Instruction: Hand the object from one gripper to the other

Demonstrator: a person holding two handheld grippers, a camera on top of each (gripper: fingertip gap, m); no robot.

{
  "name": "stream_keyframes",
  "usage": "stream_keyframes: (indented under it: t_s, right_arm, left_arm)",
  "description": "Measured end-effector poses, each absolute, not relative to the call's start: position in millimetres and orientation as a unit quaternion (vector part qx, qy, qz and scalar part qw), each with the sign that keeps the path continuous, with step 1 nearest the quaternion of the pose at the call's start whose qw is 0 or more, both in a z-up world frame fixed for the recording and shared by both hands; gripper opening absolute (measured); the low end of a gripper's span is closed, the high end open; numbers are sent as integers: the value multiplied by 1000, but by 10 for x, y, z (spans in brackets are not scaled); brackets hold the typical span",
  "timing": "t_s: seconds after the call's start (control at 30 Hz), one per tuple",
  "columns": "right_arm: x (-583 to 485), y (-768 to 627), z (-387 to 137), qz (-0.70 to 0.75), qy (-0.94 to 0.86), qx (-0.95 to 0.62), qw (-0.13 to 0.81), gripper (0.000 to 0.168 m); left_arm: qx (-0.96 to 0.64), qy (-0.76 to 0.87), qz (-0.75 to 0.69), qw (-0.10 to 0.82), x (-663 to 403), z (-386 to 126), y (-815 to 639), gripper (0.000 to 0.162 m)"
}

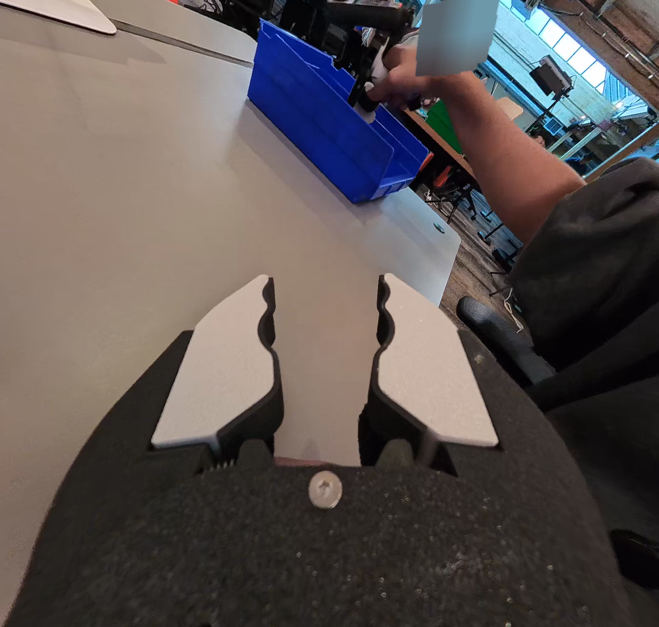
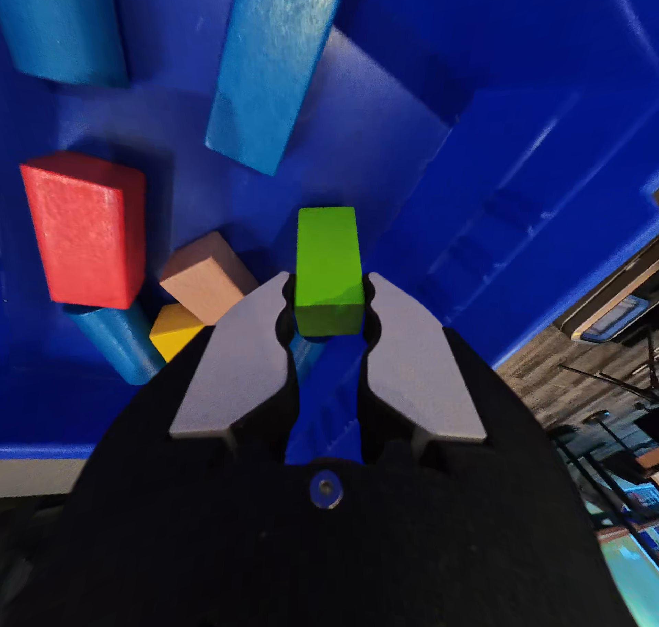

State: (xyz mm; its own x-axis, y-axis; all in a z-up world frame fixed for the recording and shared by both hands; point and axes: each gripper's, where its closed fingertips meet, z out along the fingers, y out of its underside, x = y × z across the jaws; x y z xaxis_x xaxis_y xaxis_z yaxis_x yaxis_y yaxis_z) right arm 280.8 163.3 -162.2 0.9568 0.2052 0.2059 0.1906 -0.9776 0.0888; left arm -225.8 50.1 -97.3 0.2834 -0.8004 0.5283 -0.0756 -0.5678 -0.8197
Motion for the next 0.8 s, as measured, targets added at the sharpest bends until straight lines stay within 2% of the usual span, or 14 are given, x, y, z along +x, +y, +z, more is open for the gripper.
stream_keyframes:
  t_s: [0.6, 0.63, 0.67, 0.73, 0.8]
  right_arm:
    - [2860, 1650, -1688, 132, 141, 977, 84, 38]
    - [2876, 1640, -1707, 137, 148, 976, 83, 44]
    - [2881, 1615, -1713, 139, 152, 975, 83, 63]
    - [2835, 1584, -1590, 138, 156, 976, 59, 80]
    - [2787, 1654, -1231, 174, 145, 973, -45, 79]
  left_arm:
    - [-719, 305, -518, 348, -2303, -941, 534, 55]
    - [-719, 306, -517, 349, -2303, -938, 532, 55]
    - [-719, 306, -516, 351, -2306, -935, 533, 55]
    - [-720, 304, -512, 357, -2322, -935, 547, 55]
    - [-723, 302, -506, 362, -2346, -948, 571, 55]
